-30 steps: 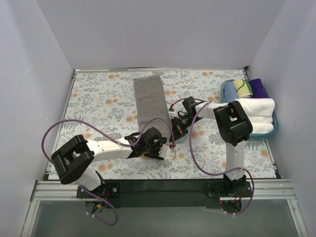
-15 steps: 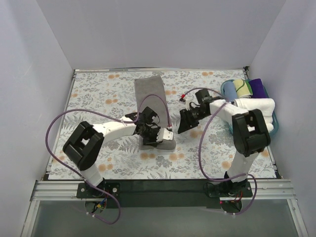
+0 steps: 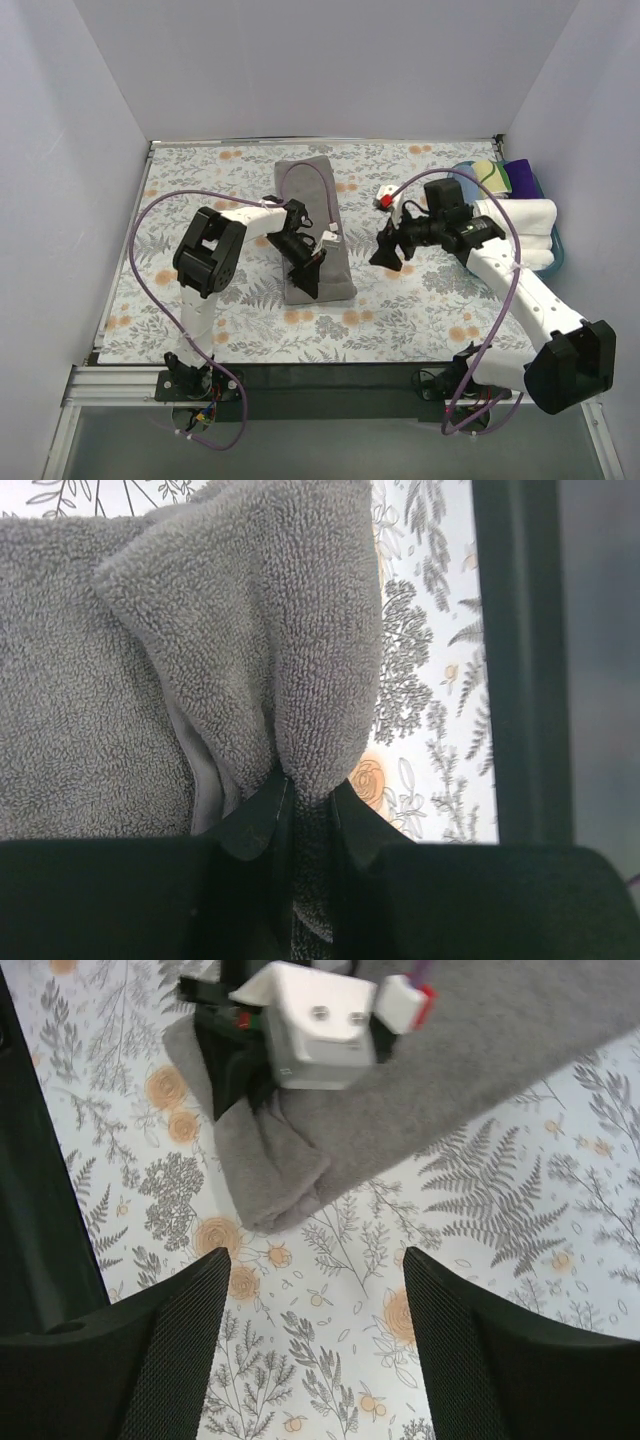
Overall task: Roll the towels
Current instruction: Roll the towel
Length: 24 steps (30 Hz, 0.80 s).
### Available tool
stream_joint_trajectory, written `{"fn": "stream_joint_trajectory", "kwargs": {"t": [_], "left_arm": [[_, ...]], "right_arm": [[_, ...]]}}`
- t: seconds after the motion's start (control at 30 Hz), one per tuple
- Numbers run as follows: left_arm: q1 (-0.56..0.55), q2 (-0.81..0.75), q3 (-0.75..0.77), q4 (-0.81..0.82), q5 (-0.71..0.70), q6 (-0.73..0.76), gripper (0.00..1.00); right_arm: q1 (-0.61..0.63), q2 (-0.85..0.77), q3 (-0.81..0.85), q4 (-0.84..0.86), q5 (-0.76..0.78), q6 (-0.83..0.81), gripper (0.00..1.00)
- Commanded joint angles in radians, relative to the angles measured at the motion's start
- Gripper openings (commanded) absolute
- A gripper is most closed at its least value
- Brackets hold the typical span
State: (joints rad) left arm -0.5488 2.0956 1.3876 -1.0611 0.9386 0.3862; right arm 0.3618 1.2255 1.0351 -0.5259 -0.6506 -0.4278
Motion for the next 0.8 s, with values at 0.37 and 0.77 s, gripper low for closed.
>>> {"fn": "stream_joint_trajectory", "kwargs": {"t": [0.37, 0.77], "left_arm": [[0.015, 0.224, 0.048, -0.132, -0.073, 0.028, 0.06], [0.033, 0.238, 0.048, -0.122, -0.072, 0.029, 0.08]], "right_arm": [[0.468, 0.192, -0.057, 0.175, 0.227, -0.239, 0.55], [0.528, 0.343, -0.138, 0.256, 0.204, -0.192, 0.44]]}}
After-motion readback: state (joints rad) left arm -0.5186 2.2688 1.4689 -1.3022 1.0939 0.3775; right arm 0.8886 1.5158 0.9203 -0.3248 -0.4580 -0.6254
